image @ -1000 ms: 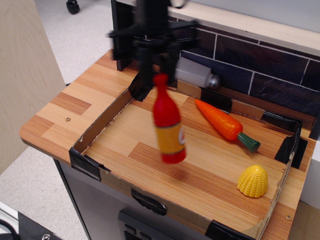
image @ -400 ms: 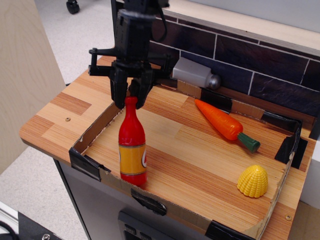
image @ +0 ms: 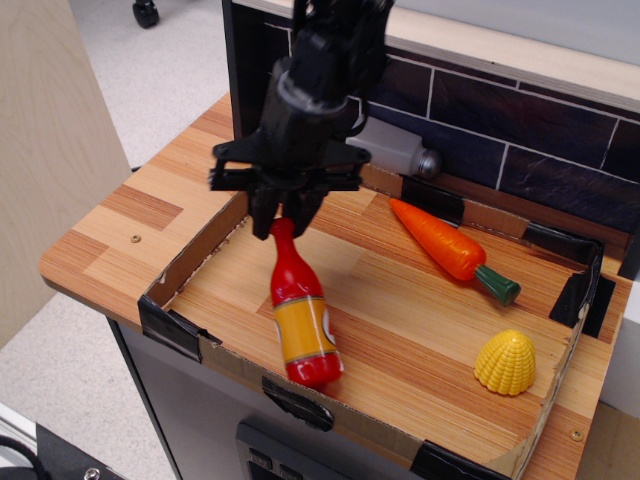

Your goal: Topple hot sauce bottle

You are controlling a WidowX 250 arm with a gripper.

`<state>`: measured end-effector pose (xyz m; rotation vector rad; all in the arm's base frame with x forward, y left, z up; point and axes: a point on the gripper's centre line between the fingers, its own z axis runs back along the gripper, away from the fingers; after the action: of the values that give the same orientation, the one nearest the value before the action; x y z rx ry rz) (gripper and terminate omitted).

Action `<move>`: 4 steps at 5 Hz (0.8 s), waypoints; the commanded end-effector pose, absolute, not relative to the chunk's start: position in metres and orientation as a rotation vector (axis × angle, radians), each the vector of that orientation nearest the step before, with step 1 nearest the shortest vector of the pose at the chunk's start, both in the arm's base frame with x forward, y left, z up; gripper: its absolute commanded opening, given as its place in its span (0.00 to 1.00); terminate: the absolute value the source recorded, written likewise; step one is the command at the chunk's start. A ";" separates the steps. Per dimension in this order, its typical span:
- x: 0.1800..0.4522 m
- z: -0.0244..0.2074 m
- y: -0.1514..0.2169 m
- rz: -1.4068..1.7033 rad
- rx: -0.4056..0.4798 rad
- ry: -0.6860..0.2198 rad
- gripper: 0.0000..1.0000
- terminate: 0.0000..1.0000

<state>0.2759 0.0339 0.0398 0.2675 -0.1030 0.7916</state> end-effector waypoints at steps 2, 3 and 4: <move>0.303 0.045 0.044 0.785 0.156 -0.357 1.00 0.00; 0.302 0.052 0.047 0.840 0.070 -0.280 1.00 0.00; 0.301 0.059 0.048 0.851 0.063 -0.284 1.00 0.00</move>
<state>0.2890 0.0448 0.0330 0.0841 -0.2228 0.8535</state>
